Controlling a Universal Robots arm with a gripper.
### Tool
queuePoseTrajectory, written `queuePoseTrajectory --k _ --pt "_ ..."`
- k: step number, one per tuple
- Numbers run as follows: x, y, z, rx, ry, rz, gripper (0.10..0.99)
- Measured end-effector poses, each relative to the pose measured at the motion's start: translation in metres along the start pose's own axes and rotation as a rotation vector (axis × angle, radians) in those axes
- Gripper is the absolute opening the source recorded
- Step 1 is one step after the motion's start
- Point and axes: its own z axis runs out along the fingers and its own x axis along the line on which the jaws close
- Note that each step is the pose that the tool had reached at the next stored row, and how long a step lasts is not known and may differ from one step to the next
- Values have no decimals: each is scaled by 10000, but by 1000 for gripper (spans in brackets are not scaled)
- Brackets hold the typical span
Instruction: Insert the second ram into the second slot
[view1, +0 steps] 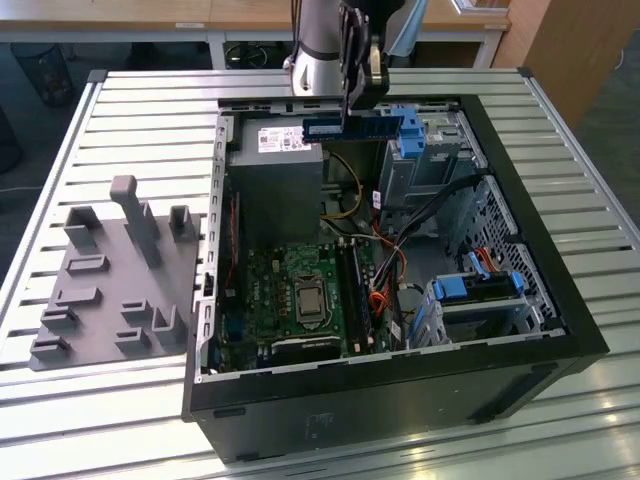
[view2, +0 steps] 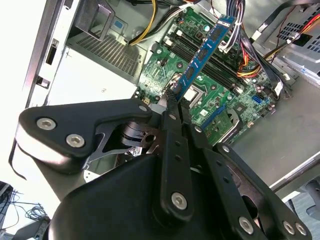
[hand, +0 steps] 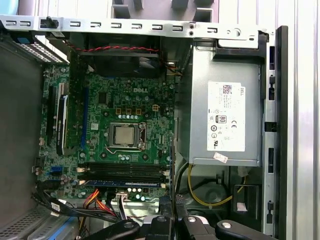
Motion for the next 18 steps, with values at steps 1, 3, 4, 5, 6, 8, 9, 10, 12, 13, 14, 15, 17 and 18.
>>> queuePoseTrajectory --k 1,3,4,5,6,8,9,10,12,13,14,15,17,18 --pt "5 0 0 0 -1 0 137" --pt "14 0 0 0 0 0 137" --pt "19 0 0 0 -1 0 137" --pt "24 1 0 0 -1 0 137" --pt "28 1 0 0 0 0 137" --pt "38 1 -1 0 0 0 137" --pt "42 1 -1 0 0 0 137" --pt "46 1 -1 0 0 0 137" --pt "55 1 -1 0 -1 0 137" --pt "59 2 -1 1 0 0 137" --pt "63 2 -1 0 0 0 137" --pt "68 2 -1 0 0 0 137" --pt "76 2 -1 0 0 0 137" --pt "80 2 -1 0 0 0 137"
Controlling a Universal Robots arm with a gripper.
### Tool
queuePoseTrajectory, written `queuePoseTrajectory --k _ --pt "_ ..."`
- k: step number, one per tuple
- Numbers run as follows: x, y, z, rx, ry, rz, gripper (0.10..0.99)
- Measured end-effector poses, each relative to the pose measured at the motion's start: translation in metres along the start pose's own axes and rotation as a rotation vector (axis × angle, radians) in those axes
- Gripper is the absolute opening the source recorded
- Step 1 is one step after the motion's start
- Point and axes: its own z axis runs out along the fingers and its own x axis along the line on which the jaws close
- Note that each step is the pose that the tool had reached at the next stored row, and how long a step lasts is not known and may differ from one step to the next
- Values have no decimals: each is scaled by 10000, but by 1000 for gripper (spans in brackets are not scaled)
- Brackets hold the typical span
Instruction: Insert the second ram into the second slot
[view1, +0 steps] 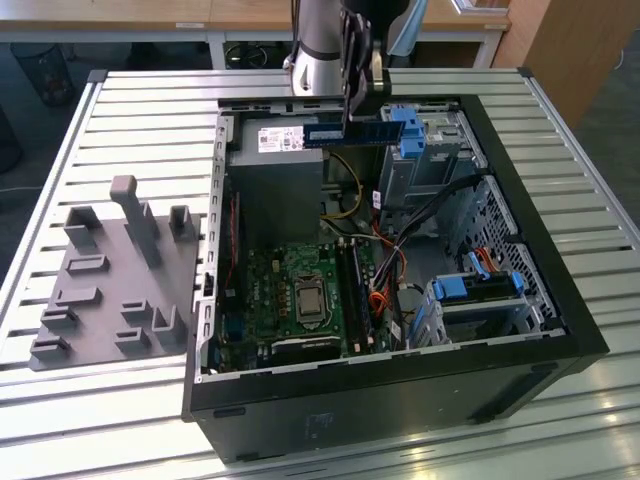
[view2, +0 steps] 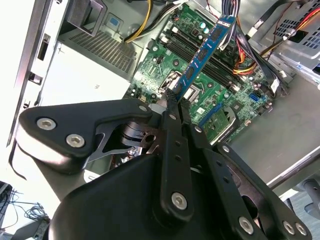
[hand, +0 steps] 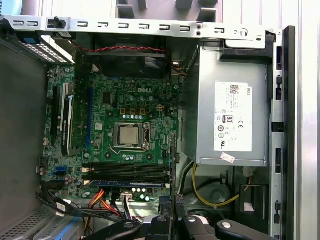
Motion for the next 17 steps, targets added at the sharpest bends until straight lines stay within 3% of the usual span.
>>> queuePoseTrajectory --k 17 --pt "46 1 -1 0 0 1 137"
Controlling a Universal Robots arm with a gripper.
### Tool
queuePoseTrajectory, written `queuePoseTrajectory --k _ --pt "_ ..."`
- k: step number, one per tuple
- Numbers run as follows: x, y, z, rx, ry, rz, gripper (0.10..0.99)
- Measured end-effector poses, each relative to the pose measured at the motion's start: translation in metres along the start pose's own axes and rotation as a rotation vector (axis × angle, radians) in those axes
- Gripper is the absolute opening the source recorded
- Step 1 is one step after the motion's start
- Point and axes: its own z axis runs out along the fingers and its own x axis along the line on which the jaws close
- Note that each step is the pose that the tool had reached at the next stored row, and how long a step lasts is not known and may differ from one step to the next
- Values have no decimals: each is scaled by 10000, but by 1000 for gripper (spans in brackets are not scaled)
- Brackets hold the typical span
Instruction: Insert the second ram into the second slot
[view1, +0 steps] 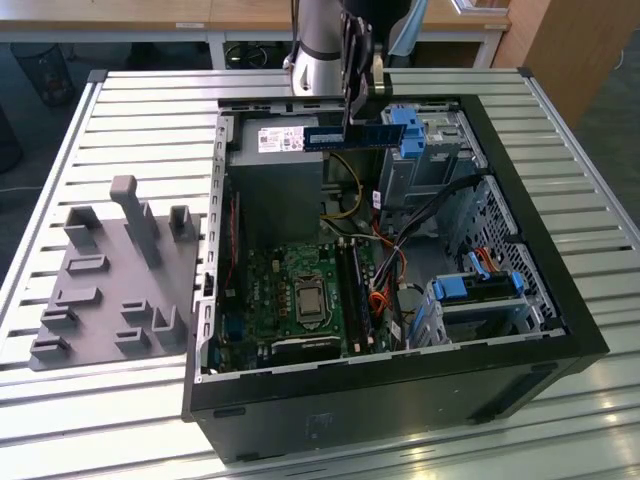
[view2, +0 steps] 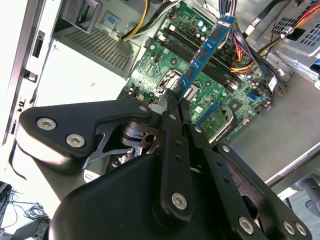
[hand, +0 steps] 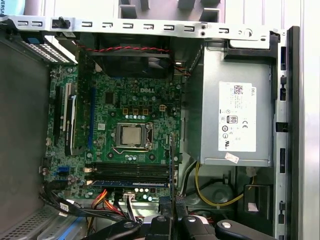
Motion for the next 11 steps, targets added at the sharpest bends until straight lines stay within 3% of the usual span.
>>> queuePoseTrajectory --k 11 --pt "19 0 0 0 0 0 137"
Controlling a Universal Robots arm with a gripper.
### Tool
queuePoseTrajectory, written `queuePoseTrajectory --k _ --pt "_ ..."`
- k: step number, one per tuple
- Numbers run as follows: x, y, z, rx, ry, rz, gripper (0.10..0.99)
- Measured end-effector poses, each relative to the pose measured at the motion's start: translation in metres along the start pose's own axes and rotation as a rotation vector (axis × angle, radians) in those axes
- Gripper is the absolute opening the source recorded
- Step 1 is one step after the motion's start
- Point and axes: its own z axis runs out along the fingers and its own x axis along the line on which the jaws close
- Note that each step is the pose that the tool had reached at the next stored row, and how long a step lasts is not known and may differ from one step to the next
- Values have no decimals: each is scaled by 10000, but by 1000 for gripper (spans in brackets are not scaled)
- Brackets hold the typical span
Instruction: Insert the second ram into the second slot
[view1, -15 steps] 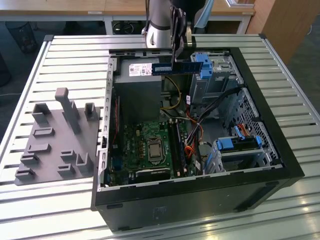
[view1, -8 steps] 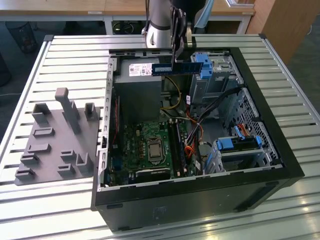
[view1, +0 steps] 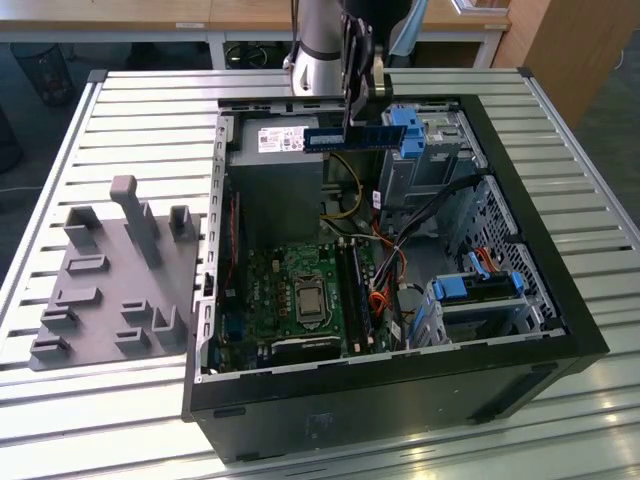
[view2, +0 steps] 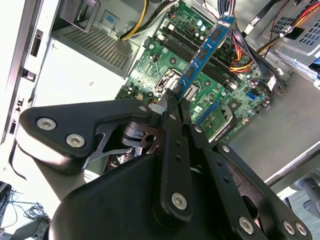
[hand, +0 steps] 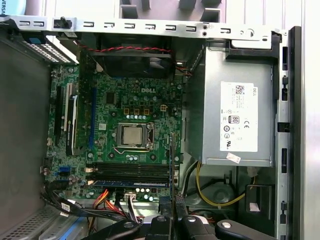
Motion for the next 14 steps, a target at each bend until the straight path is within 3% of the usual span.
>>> queuePoseTrajectory --k 14 --pt "43 1 -1 0 0 0 137"
